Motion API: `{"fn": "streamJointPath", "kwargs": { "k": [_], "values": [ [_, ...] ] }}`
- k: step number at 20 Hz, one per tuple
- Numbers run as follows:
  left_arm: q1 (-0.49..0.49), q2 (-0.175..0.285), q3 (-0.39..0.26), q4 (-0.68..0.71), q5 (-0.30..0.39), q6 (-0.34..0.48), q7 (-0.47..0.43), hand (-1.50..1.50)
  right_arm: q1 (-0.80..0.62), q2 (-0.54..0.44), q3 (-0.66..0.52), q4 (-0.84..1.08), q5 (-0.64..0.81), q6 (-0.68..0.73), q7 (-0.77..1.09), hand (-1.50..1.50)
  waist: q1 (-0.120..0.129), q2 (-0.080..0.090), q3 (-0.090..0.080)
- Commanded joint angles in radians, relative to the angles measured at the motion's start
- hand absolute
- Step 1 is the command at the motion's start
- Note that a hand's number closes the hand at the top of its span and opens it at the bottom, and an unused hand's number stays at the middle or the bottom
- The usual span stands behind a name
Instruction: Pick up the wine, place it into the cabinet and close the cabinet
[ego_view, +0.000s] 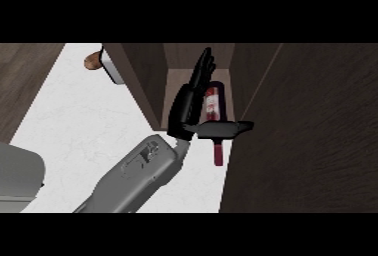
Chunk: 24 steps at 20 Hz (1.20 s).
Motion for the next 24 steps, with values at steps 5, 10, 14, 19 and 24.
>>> {"fn": "streamJointPath", "kwargs": {
  "k": [5, 10, 14, 19, 24],
  "values": [
    [0.204, -0.017, -0.162, -0.298, 0.004, 0.204, -0.020, -1.50, -0.006, -0.001, 0.004, -0.040, -0.014, -0.015, 0.021, -1.50, -0.015, 0.008, -0.001],
    [0.382, 0.026, -0.220, -0.511, -0.039, 0.237, 0.024, 1.50, -0.010, -0.012, 0.021, -0.041, 0.018, -0.020, 0.021, -1.50, -0.005, 0.006, -0.001],
    [0.492, 0.097, -0.313, -0.680, -0.085, 0.269, 0.073, 1.50, -0.003, -0.032, -0.009, -0.039, 0.003, -0.014, 0.029, -1.50, -0.006, 0.006, 0.000],
    [0.598, 0.148, -0.336, -0.711, -0.097, 0.153, 0.000, 1.50, 0.025, 0.009, 0.104, -0.053, 0.067, -0.035, 0.016, -1.50, -0.011, 0.010, -0.001],
    [0.759, 0.398, -0.289, -0.942, -0.034, 0.049, -0.021, 1.50, 0.007, -0.013, 0.136, -0.048, -0.067, 0.067, 0.013, 1.50, 0.007, 0.008, -0.001]
  ]
}}
